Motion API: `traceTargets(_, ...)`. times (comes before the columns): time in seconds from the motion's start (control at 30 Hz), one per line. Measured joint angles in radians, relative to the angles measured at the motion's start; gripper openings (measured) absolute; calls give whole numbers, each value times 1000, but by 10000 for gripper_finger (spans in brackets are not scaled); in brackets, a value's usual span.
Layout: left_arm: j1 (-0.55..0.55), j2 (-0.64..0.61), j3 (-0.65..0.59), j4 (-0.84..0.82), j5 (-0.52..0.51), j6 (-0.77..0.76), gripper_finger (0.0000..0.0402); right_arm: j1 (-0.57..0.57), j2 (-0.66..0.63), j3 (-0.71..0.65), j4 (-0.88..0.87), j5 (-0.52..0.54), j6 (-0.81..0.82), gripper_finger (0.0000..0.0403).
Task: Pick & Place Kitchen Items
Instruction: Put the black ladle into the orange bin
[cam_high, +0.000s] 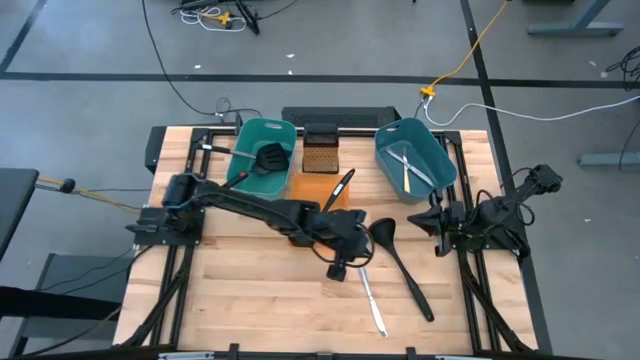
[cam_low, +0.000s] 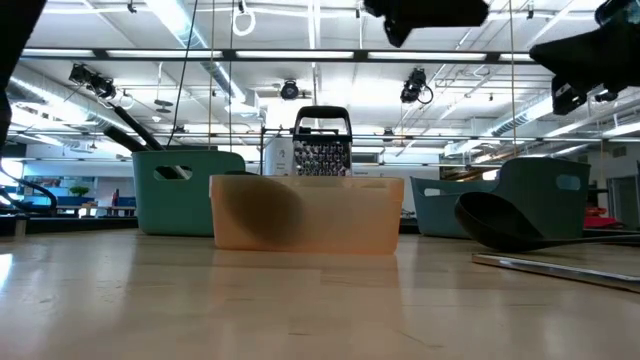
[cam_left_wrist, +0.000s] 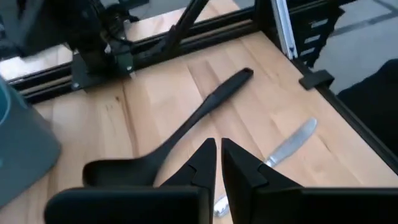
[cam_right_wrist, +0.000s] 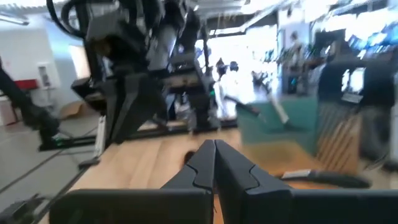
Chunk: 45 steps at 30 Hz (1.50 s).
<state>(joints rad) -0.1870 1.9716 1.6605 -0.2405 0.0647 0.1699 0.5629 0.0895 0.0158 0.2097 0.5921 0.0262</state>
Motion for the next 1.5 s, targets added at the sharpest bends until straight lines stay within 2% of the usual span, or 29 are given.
traceTargets(0.13,6,14,28,-41,18,3,41,0,0,0,-83,-36,88,11)
traceTargets(0.23,5,14,28,-34,29,38,41,0,0,0,-103,-27,94,10)
traceTargets(0.37,-4,48,34,54,-117,57,37,0,0,0,-66,50,41,11)
traceTargets(0.43,-4,94,64,28,-113,82,34,0,0,0,-48,99,15,11)
traceTargets(0.57,8,187,175,38,-41,118,39,0,0,0,-25,180,-8,10)
traceTargets(0.7,19,296,283,36,-59,164,64,0,0,0,-21,202,6,12)
traceTargets(0.83,47,390,356,-36,-69,185,117,0,0,0,-20,174,18,14)
traceTargets(1.0,71,416,421,-231,-159,317,197,0,0,0,-21,158,14,13)
traceTargets(1.07,74,417,447,-273,-152,337,217,0,0,0,-20,159,5,11)
traceTargets(1.3,78,428,466,-260,-20,368,222,0,0,0,-9,159,-8,11)
traceTargets(1.5,75,451,467,-318,-75,425,212,0,0,0,-8,151,3,14)
